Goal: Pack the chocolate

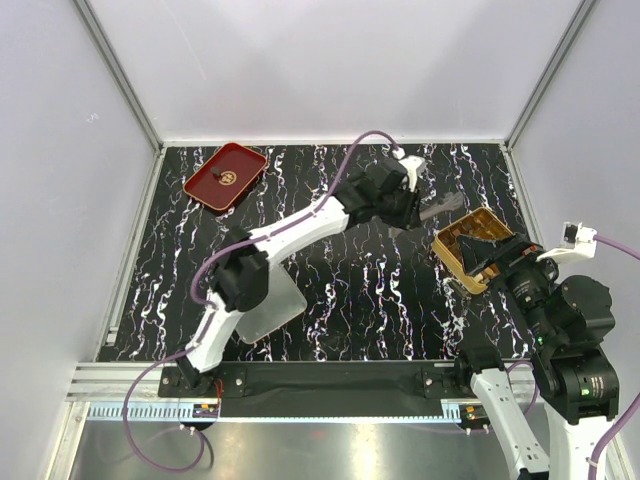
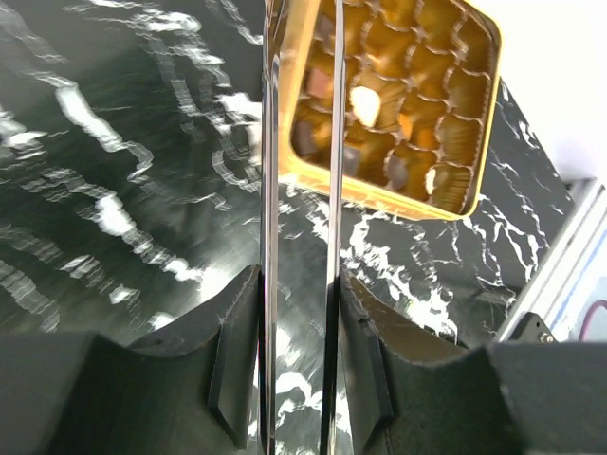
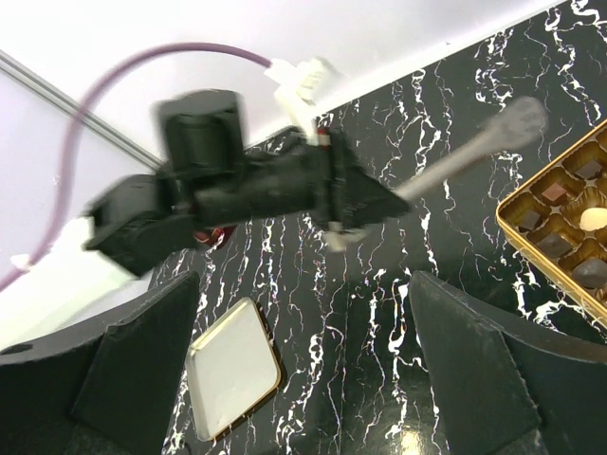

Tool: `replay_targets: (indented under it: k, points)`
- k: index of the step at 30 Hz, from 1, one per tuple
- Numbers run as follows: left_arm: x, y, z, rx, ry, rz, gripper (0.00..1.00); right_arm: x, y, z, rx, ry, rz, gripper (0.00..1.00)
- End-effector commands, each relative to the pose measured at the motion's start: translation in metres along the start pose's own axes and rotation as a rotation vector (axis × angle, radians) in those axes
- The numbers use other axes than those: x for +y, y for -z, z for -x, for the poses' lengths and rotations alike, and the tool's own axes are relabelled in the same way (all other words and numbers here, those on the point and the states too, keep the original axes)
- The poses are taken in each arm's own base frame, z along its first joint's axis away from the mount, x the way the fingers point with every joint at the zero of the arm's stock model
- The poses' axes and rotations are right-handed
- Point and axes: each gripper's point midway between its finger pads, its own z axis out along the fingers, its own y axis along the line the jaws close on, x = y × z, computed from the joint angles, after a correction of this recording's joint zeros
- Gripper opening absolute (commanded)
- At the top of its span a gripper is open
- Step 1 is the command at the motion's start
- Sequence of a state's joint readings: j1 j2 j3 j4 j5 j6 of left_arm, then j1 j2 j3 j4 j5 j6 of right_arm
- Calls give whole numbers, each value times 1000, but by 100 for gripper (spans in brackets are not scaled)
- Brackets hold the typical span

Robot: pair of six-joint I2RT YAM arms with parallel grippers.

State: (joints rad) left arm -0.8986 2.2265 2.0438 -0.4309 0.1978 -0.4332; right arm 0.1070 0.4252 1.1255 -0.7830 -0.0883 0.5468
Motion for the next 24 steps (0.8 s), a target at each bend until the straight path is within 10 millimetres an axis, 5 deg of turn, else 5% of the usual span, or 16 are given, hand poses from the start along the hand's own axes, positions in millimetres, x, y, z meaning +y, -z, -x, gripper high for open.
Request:
replay_targets:
  k: [1,5,8,14,20,24]
  points:
    - [6,90,77,-209,-27,122,39,7,1,11,-30,12,16,100]
    - [61,160,94,-260,19,339,39,1,0,4,-16,6,3,100]
    - [126,218,96,-287,72,530,40,1,-1,-2,3,-8,7,100]
    - [232,327,70,-306,244,810,43,2,-2,-3,3,-9,23,100]
    - [305,380,34,-291,346,1022,43,5,-1,-5,9,-6,38,100]
    - [334,380,19,-267,407,1063,43,6,0,-3,4,-1,47,100]
